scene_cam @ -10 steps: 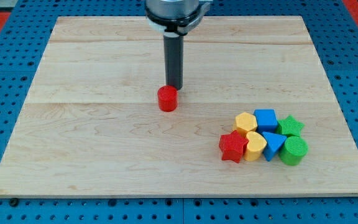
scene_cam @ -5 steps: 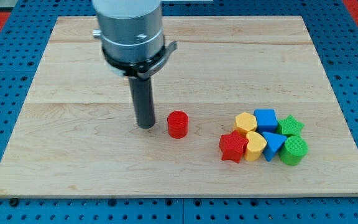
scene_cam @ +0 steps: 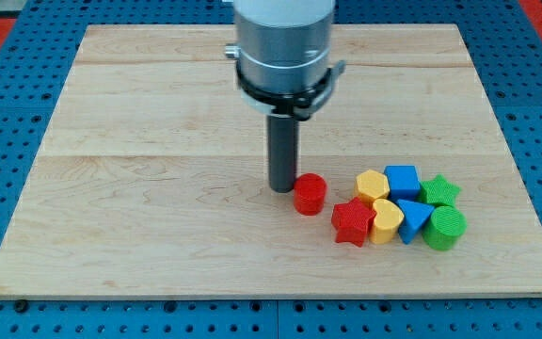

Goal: Slide the red circle towards the group of the blocks

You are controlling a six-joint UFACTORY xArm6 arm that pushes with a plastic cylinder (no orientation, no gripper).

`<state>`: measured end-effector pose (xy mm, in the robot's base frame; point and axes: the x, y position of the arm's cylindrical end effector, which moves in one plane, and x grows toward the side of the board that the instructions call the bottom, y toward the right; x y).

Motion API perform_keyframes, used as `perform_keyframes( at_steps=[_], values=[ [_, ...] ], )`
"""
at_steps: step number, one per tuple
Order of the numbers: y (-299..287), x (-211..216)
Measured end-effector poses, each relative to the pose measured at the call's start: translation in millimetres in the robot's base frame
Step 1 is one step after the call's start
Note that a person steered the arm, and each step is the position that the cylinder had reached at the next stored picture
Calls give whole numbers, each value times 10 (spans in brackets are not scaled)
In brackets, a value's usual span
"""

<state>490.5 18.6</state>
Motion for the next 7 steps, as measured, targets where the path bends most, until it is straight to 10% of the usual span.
perform_keyframes(
  at_steps=[3,7],
  values=[
    [-541,112],
    [269,143]
  ],
)
